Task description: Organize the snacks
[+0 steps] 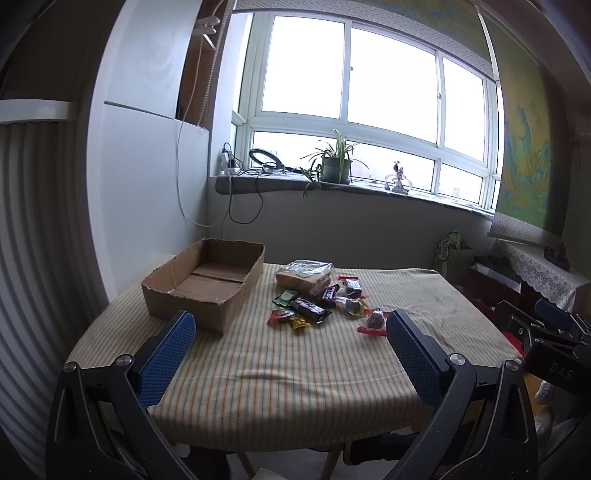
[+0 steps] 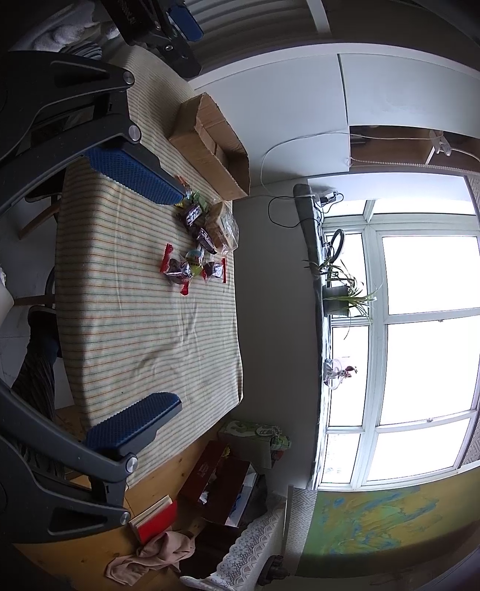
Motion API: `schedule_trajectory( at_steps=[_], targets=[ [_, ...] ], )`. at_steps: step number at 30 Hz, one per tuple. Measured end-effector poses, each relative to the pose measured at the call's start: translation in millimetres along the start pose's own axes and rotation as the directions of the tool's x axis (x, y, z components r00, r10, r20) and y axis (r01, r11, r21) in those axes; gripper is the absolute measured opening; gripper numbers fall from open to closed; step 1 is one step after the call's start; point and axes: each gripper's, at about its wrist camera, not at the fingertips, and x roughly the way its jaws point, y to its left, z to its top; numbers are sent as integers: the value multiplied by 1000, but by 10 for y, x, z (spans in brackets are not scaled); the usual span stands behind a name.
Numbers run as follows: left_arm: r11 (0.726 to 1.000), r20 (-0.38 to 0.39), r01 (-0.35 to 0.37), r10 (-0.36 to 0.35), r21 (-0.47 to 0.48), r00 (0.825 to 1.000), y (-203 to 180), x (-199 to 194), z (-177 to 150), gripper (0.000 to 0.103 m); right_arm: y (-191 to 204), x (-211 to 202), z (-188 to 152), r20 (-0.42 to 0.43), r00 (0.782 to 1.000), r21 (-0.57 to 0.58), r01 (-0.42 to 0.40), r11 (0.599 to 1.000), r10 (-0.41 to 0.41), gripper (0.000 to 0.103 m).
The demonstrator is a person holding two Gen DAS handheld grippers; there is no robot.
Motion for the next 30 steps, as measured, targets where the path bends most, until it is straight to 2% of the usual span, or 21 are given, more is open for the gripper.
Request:
schedule_trajectory(
  at_steps=[17,30],
  targets=[
    [1000,1,-5,5,-7,1000,19,0,-4,102,-29,4,3,1,999,-5,47,999,-47,103],
    [1000,-7,-5,5,-6,1000,13,23,-20,102,-51,21,-14,-3,999,1,53,999,-53,103]
  ],
)
